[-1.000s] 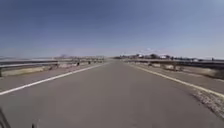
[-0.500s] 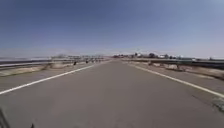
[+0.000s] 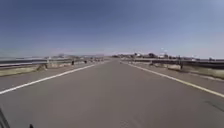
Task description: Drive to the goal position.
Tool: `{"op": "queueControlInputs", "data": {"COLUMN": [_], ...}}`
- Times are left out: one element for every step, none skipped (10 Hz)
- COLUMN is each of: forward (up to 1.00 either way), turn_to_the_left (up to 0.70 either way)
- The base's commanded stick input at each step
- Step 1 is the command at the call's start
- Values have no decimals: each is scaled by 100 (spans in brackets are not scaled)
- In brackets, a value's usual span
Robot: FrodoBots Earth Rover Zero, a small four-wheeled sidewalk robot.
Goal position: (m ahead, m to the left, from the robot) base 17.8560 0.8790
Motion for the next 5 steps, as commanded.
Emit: {"op": "queueControlInputs", "data": {"forward": [100,100,100,100,100], "turn_to_the_left": [0,0,0,0,0]}}
